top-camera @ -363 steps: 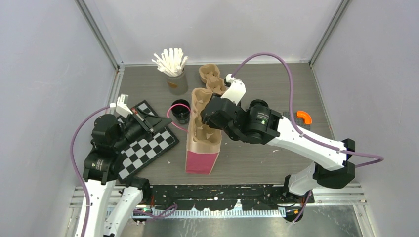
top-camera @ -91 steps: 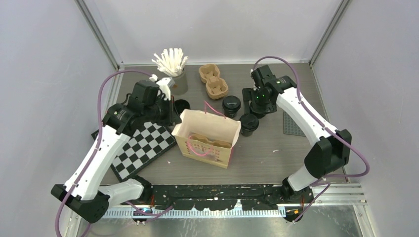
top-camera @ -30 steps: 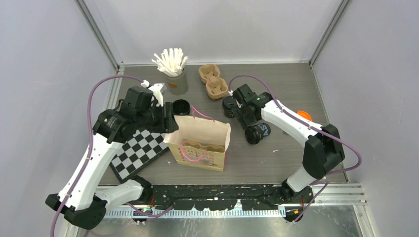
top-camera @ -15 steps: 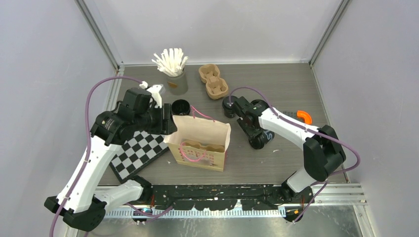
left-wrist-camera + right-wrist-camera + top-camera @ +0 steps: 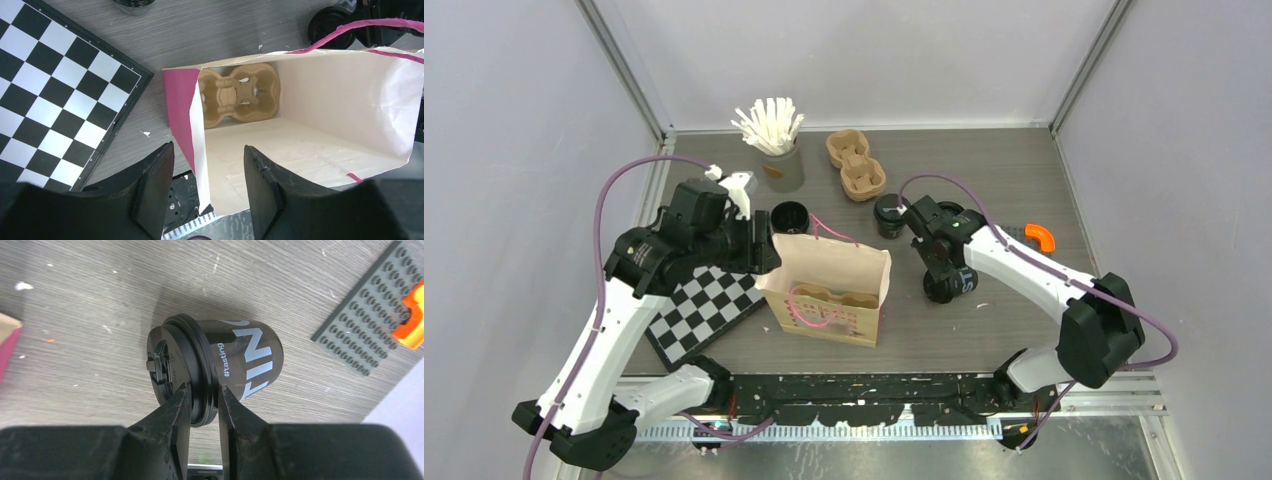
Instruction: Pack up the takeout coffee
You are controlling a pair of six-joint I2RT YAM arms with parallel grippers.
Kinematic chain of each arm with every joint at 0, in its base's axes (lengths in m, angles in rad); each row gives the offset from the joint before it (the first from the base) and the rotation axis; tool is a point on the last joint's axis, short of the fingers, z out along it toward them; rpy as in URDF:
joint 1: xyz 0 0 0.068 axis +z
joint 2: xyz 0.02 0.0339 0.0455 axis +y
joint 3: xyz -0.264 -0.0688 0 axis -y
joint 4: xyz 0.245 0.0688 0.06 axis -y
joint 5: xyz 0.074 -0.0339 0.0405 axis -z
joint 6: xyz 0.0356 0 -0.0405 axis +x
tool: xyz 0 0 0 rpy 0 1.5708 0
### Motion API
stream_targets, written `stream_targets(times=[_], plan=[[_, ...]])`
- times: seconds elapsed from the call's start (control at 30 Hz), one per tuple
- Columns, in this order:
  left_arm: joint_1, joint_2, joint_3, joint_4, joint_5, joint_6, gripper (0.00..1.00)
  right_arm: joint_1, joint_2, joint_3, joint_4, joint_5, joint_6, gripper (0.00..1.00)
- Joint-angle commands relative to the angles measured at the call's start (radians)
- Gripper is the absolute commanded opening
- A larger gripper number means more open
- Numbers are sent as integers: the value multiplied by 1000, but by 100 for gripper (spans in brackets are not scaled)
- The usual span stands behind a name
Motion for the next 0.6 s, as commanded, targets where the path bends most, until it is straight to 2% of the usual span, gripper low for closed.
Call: stream_targets(times=[0.0,0.17,0.3,0.57], plan=[[-4,-19,6,-2,-9,11,55,0,-58,48,25,-121,66,21],[-4,-13,16,-2,-11,5,55,-51,-84,93,71,-335,169,21],[-4,-9,22,-5,-9,-4,55,-188,-133,9,182,-560,258,21],[-4,1,30,-8,-19,-11,55,-379,-158,-138,304,-792,314,21]])
